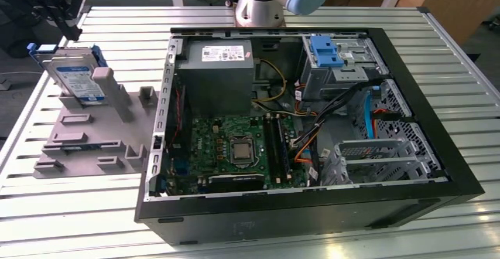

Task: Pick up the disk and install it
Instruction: 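Reach for the disk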

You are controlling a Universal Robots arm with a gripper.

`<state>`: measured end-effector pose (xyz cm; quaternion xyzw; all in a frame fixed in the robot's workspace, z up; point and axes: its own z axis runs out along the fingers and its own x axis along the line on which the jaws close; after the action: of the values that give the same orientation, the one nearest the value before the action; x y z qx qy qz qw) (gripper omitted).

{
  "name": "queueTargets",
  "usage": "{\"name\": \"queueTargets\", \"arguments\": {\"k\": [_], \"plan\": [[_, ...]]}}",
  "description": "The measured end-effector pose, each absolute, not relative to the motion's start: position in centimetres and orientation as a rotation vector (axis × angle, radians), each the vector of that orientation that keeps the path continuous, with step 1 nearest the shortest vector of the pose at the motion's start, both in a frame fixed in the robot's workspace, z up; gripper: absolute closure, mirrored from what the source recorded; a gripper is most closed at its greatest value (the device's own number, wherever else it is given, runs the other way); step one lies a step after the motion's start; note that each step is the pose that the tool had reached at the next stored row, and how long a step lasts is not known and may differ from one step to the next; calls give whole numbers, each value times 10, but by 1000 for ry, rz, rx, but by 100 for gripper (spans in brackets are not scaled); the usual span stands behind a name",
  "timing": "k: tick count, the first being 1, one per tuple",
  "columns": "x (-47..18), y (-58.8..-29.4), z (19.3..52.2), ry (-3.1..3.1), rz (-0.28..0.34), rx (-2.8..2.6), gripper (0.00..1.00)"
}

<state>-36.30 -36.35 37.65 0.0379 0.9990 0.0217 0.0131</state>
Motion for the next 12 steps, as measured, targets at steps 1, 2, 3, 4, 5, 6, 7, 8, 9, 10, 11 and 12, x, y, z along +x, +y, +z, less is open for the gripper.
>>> {"name": "queueTargets", "arguments": {"k": [1, 2, 3, 4, 5, 6, 7, 8, 9, 10, 11, 12], "plan": [[-363, -364, 376, 3112, 68, 118, 89], [-363, -363, 376, 3112, 68, 118, 89], [-363, -363, 376, 3112, 68, 118, 89], [-363, -363, 376, 3112, 68, 118, 89], [-363, -363, 376, 3112, 68, 118, 89], [-363, -363, 376, 3113, 68, 118, 89], [-363, -363, 376, 3112, 68, 118, 89], [-363, -363, 376, 3113, 68, 118, 89], [-363, -363, 376, 3113, 68, 118, 89], [-363, -363, 376, 3112, 68, 118, 89], [-363, -363, 376, 3113, 67, 118, 89], [-365, -363, 376, 3113, 68, 118, 89]]}}
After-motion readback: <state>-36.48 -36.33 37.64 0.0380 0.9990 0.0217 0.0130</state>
